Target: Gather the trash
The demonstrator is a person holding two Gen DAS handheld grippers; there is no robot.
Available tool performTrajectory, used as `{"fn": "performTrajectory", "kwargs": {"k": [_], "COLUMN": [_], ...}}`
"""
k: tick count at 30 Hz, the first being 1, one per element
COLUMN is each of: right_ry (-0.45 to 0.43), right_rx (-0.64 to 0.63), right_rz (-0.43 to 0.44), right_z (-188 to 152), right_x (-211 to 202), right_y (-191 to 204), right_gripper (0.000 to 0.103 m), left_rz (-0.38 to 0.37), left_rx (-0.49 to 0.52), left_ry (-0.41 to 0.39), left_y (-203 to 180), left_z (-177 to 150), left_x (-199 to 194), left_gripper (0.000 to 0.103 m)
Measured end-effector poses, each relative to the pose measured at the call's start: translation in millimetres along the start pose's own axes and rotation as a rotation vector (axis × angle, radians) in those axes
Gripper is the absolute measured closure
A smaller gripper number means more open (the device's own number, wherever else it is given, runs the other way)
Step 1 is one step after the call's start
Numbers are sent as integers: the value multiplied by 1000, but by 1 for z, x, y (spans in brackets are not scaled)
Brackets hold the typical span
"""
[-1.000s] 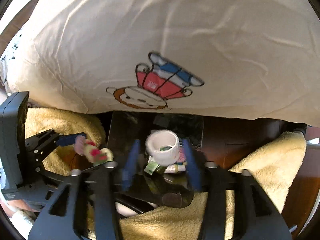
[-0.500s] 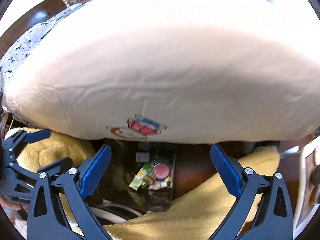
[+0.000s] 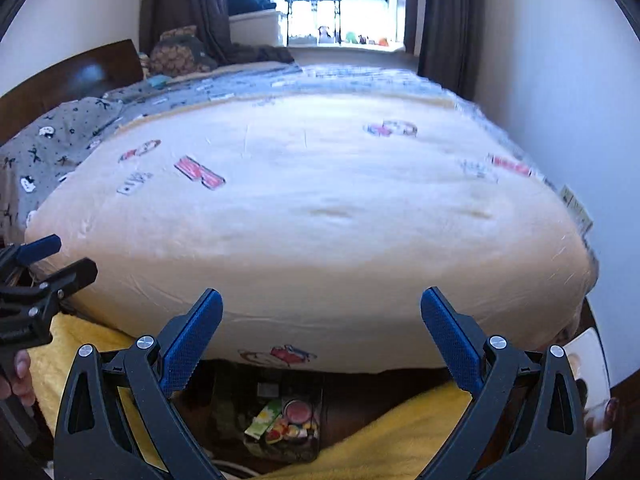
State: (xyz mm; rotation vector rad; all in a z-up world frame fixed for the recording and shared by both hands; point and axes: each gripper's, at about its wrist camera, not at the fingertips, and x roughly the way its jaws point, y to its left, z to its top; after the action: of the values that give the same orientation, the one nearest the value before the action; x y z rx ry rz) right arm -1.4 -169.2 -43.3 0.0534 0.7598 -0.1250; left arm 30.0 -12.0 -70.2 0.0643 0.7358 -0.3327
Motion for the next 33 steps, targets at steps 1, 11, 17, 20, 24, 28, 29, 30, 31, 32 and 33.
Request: {"fn": "performTrajectory", "kwargs": {"k": [1, 11, 17, 20, 24, 28, 29, 30, 31, 32, 33], "right_ry": [-20, -156, -200, -202, -210, -233, -237, -241, -242, -243, -244], "right_rx": [7, 32, 15, 11, 11, 11, 12, 14, 16, 18, 19], "right_rz": [0, -14, -34, -36, -33, -48, -53, -55, -54, -53, -54], "right_z": [4, 23, 26, 26, 26, 27, 27, 27, 27, 27, 28], "right_x": [-9, -64, -76, -77, -80, -86, -88, -89, -89, -90, -90], "right_y": [0, 10, 13, 15, 17, 17, 16, 16, 15, 15, 15], "right_gripper": [4, 4, 4, 4, 4, 4, 4, 4, 4, 4, 4], "left_rz": [0, 59, 86, 89, 93, 107, 109, 109, 108, 106, 105], "left_rx": [-11, -34, -48, -52, -35, -26, -24, -24, -23, -22, -20], "left_ry": [-13, -153, -195, -199, -210, -206, -206, -206, -205, -204, -203], "left_y": [1, 1, 1, 2, 1, -1, -1, -1, -1, -2, -2], "left_z": [5, 29, 29, 31, 31, 29, 28, 28, 28, 28, 28], "left_x": [-7, -68, -82, -84, -89, -90, -91, -91, -91, -91, -91], "left_gripper": [8, 8, 8, 8, 8, 8, 8, 8, 8, 8, 8]}}
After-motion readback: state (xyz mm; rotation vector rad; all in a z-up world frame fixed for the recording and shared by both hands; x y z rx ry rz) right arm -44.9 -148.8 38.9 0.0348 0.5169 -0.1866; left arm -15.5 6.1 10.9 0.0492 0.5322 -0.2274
